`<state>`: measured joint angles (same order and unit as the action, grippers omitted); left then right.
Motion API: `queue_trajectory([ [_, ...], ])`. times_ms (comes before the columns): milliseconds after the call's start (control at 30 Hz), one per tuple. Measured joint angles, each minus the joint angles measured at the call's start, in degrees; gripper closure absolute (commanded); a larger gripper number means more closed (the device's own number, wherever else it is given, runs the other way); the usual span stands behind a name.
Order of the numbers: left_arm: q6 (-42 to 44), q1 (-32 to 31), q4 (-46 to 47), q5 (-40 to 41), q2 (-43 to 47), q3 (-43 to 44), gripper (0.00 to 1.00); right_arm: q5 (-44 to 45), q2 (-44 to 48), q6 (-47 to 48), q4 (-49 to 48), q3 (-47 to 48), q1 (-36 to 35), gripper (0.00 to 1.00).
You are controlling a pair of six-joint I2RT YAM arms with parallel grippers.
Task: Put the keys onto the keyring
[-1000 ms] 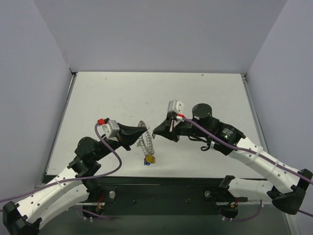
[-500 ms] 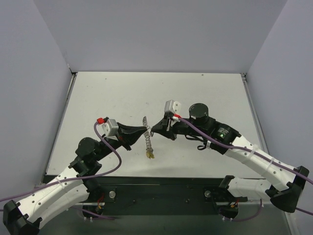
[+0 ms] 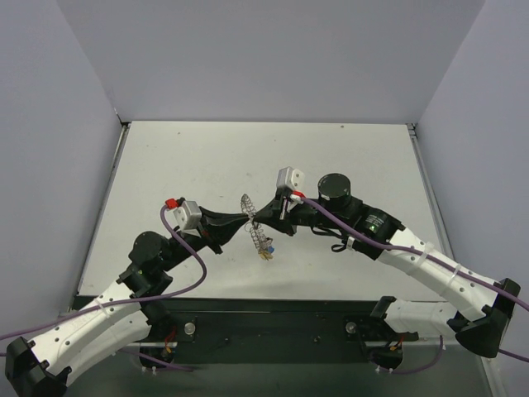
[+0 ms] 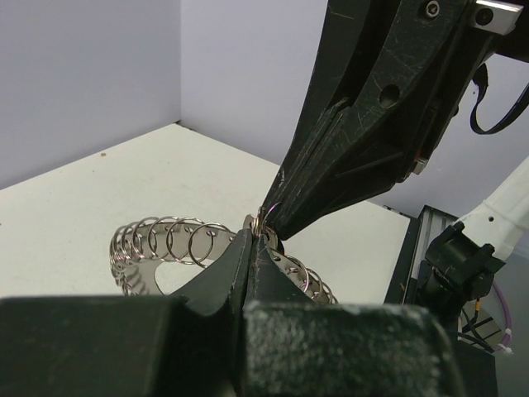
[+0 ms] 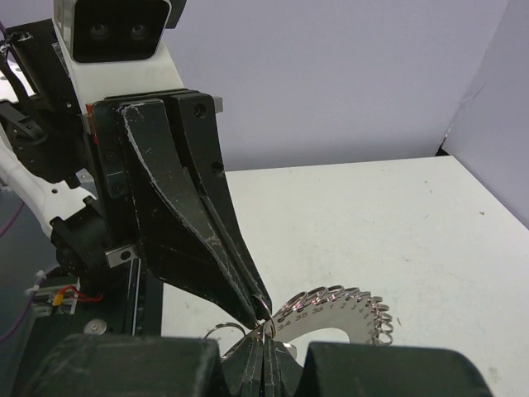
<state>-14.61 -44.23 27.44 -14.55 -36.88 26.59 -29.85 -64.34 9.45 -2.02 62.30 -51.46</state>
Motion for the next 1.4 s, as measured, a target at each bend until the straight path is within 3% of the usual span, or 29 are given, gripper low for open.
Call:
queue_trajectory([
  [1400, 5.0, -1.2, 0.8, -1.8, 2.2, -1.4, 1.0, 0.9, -0.1, -2.0, 1.5, 1.6, -0.4, 1.0],
])
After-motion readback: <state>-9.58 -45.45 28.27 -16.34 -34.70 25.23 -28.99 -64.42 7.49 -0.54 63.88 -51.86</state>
